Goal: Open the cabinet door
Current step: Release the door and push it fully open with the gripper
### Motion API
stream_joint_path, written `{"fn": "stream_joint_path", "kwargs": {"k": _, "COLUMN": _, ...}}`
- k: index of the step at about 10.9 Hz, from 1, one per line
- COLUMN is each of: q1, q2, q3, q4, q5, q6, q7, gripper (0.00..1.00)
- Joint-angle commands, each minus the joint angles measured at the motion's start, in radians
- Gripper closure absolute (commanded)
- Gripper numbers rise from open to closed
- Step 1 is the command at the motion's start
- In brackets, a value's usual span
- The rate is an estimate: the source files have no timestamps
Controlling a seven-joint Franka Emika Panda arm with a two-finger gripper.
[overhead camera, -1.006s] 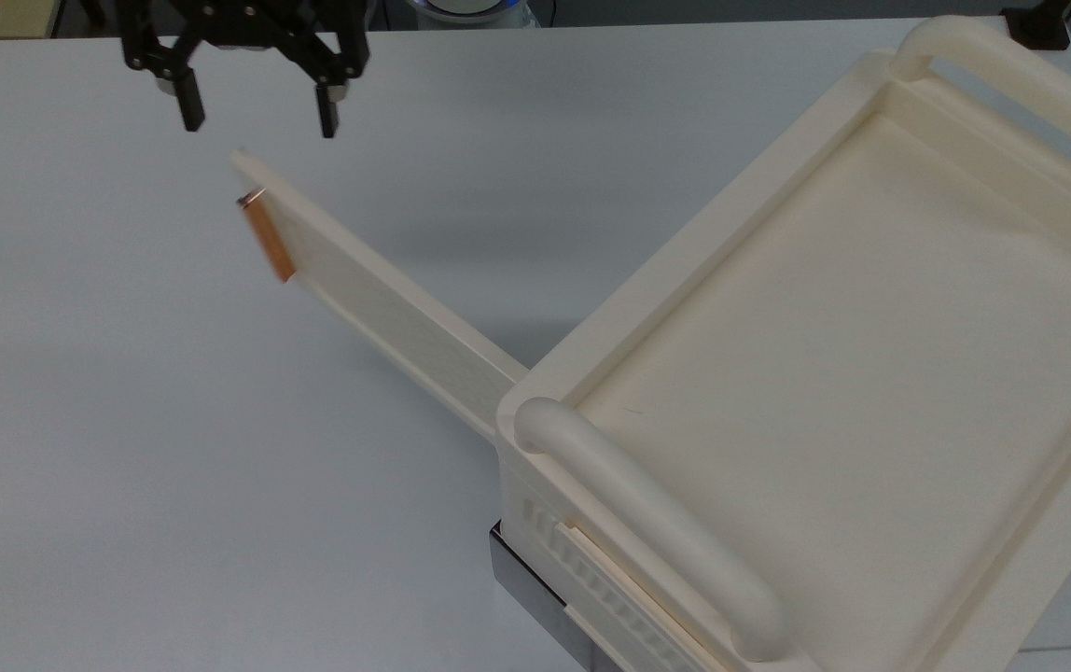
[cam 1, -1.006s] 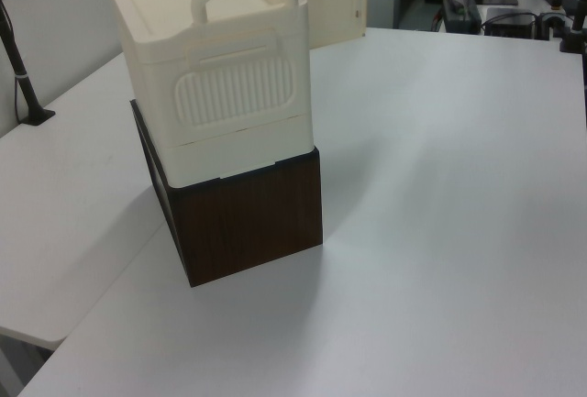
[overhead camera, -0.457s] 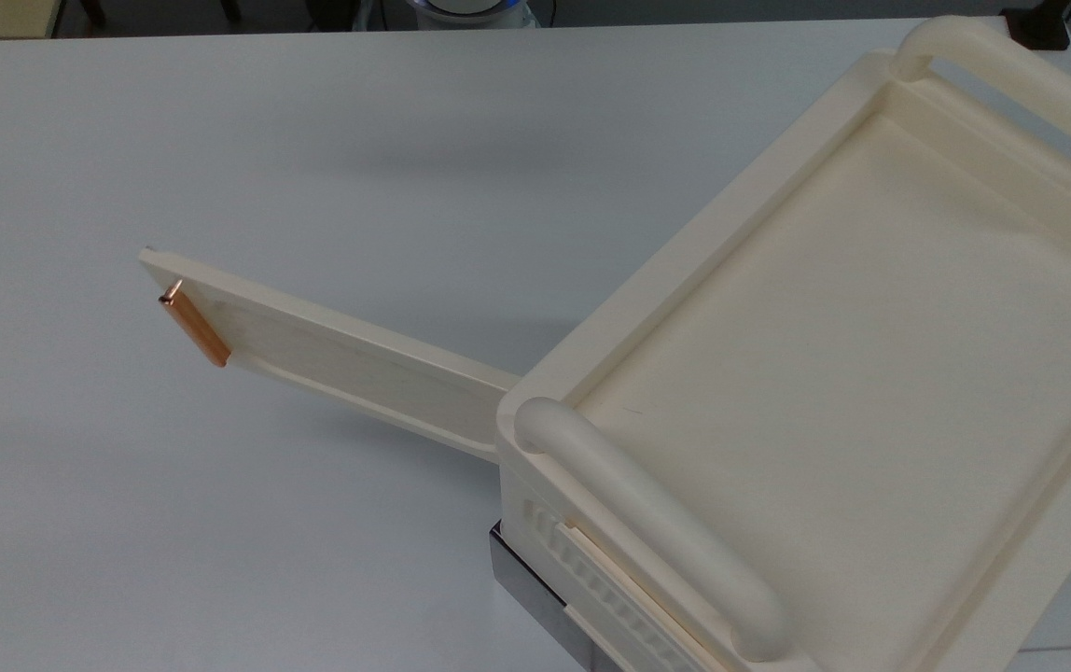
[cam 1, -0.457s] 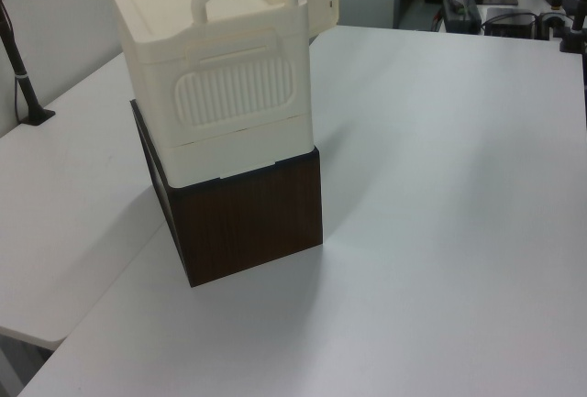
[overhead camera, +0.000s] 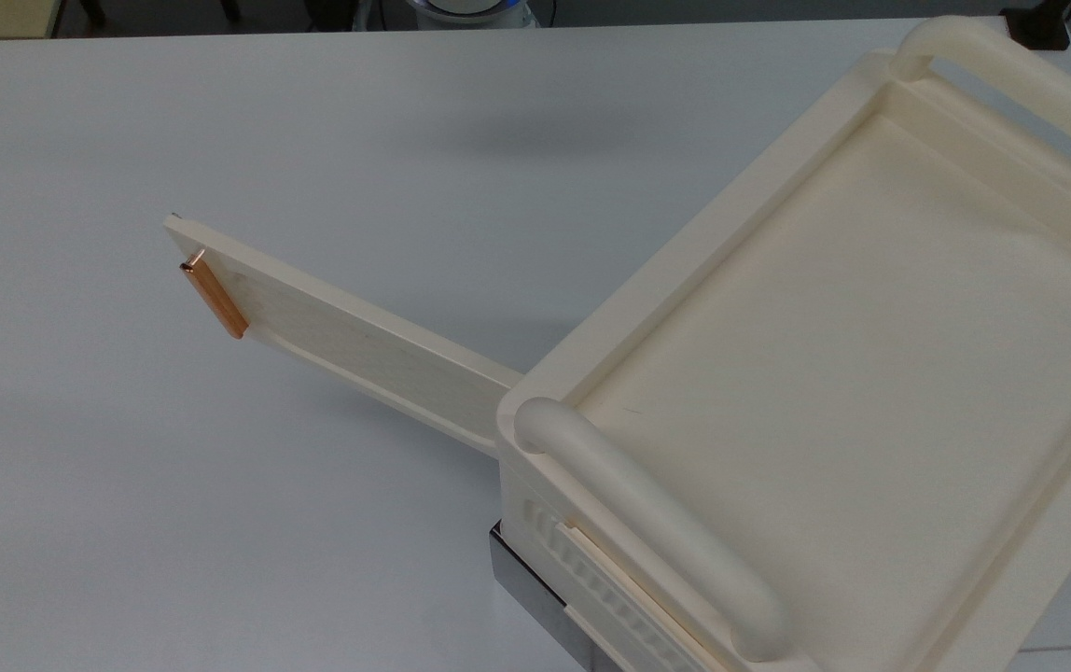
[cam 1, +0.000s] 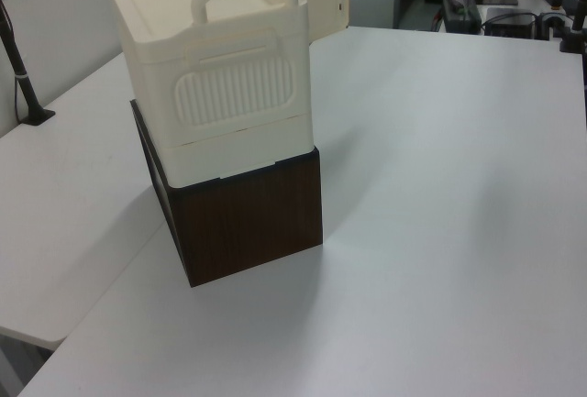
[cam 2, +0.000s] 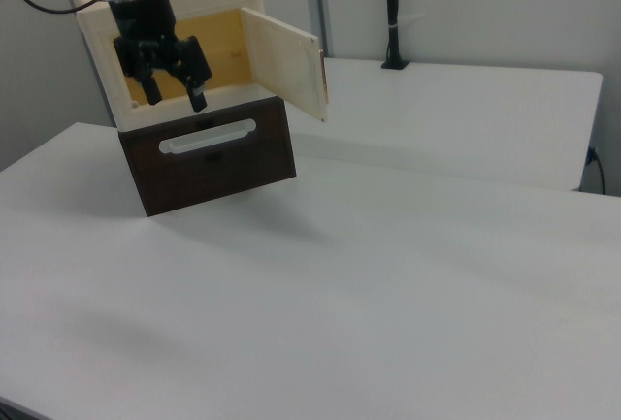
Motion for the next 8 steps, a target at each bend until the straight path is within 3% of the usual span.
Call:
{"fn": "stream_joint_path", "kwargs": {"k": 1, "q1": 0.016, "q2": -0.050, "q3": -0.031, "q4": -0.113, "q5": -0.011, "q6": 0.094, "q7": -0.019, "gripper": 0.00}}
{"fn": "stream_joint_path", "kwargs": {"k": 2, "q1": 0.015, "q2": -0.040, "q3": -0.035, "q4": -0.110, "q5": -0.007, "q6": 0.096, "q7": -0.093, "gripper": 0.00}}
{"fn": "stream_joint_path", "kwargs": {"k": 5, "q1": 0.051, "q2": -0.029, "q3": -0.085, "q4": -0.107, "q5": 0.049, "q6": 0.097, "q7": -0.093, "gripper": 0.00}}
{"fn": "stream_joint_path", "kwargs": {"k": 8, "q1": 0.056, "q2": -0.007, "q3": -0.087, "q4": -0.105, "q5": 0.068, "q6": 0.096, "q7": -0.091, "gripper": 0.00}}
